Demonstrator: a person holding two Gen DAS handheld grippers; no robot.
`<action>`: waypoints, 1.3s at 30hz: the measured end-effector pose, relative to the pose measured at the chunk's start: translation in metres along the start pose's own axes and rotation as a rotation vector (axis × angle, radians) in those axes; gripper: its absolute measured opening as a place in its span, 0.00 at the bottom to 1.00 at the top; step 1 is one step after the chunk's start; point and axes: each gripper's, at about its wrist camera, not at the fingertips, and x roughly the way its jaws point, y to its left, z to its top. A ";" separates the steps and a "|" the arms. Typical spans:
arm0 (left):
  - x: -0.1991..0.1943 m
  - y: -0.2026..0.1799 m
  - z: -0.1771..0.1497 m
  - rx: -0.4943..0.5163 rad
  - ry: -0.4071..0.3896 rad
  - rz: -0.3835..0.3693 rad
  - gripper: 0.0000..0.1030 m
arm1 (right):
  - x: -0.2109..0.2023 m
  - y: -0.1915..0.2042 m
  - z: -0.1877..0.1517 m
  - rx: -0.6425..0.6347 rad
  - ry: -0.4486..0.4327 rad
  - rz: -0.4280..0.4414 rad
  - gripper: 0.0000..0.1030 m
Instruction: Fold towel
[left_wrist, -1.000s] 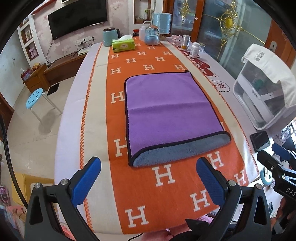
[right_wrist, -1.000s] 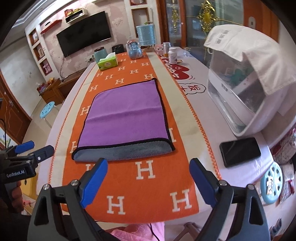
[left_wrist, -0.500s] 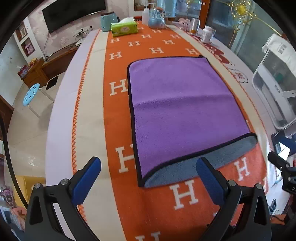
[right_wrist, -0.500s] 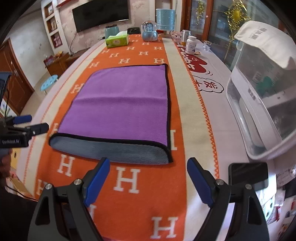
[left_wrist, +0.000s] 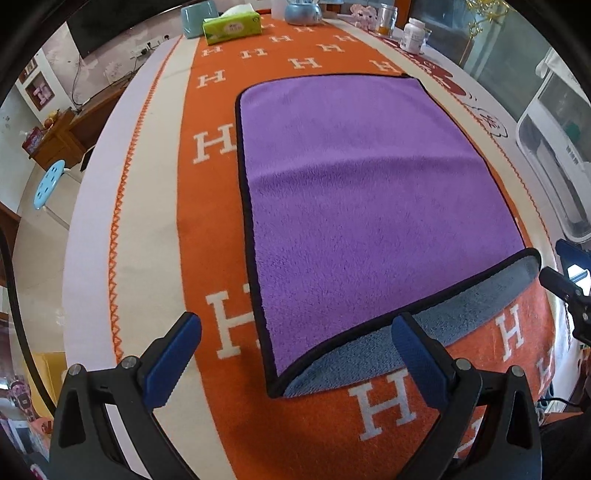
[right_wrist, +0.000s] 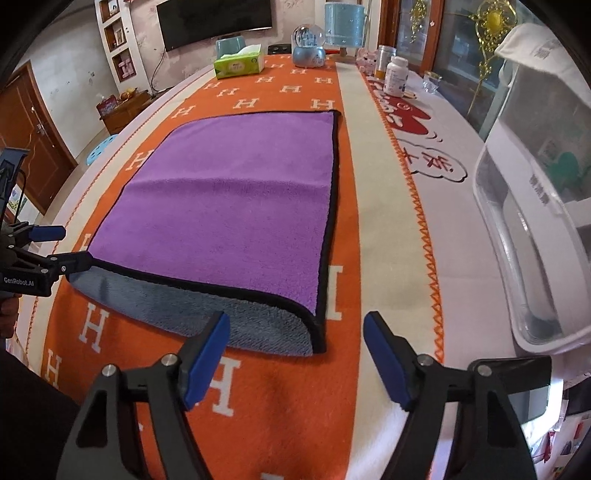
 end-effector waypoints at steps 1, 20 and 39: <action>0.002 -0.001 0.000 0.003 0.002 -0.003 0.99 | 0.003 0.000 -0.001 -0.004 0.005 0.007 0.66; 0.013 -0.018 -0.004 0.031 0.030 -0.039 0.77 | 0.021 0.002 -0.004 -0.045 0.023 0.036 0.30; 0.007 -0.004 -0.016 0.011 0.024 -0.097 0.16 | 0.014 0.003 -0.016 -0.047 0.009 0.012 0.13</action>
